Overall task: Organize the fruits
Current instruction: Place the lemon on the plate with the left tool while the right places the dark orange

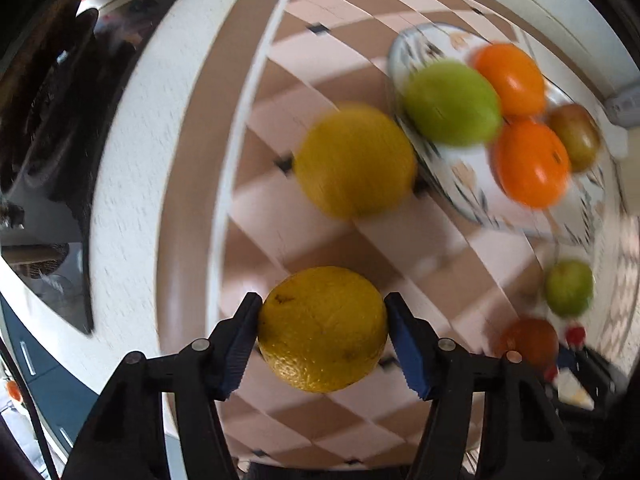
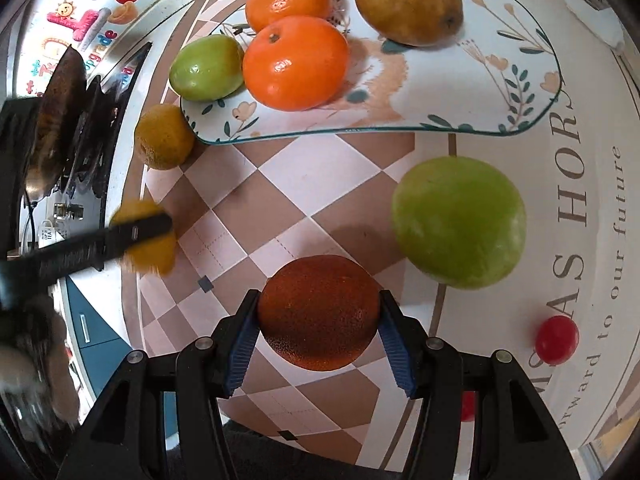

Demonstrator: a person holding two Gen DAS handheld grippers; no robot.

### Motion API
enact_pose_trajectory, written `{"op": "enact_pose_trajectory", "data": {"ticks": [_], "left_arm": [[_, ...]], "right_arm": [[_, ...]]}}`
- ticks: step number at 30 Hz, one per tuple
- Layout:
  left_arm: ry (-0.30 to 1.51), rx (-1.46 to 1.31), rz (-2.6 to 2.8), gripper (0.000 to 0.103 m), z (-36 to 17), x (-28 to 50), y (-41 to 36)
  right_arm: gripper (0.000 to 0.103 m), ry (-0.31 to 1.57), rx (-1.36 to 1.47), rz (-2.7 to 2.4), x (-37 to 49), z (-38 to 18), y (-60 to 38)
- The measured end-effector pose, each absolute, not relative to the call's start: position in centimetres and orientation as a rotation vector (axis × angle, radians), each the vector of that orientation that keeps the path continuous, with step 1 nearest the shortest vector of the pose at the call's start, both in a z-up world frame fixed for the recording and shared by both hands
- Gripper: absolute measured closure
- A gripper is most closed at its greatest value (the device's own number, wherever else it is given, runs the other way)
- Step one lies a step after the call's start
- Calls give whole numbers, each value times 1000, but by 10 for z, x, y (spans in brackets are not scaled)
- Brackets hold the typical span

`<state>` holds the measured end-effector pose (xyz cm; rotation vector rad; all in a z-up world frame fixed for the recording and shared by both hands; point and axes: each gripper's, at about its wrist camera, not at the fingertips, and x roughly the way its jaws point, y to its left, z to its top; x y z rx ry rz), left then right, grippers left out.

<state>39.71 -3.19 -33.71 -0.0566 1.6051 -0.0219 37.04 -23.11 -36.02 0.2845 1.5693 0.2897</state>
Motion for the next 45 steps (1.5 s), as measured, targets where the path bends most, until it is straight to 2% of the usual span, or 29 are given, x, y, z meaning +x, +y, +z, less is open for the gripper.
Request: {"op": "enact_pose_trajectory", "data": {"ticks": [6, 16, 22, 29, 32, 36, 45], "left_arm": [[1637, -57, -68, 43, -344, 361, -50], [1611, -86, -90, 43, -333, 371, -56], [1500, -237, -181, 43, -256, 404, -55], [1372, -152, -188, 43, -206, 486, -62], [1376, -83, -154, 43, -216, 519, -63], [1443, -15, -124, 43, -255, 561, -72], [1612, 13, -97, 42, -319, 587, -80]], "right_arm": [[43, 1594, 298, 306, 364, -367, -233], [43, 1582, 323, 304, 359, -359, -234], [43, 1482, 526, 284, 378, -326, -264], [43, 1370, 530, 157, 435, -297, -322], [43, 1369, 493, 103, 466, -300, -344], [43, 1391, 449, 60, 500, -311, -361], [43, 1450, 396, 66, 512, -331, -355]]}}
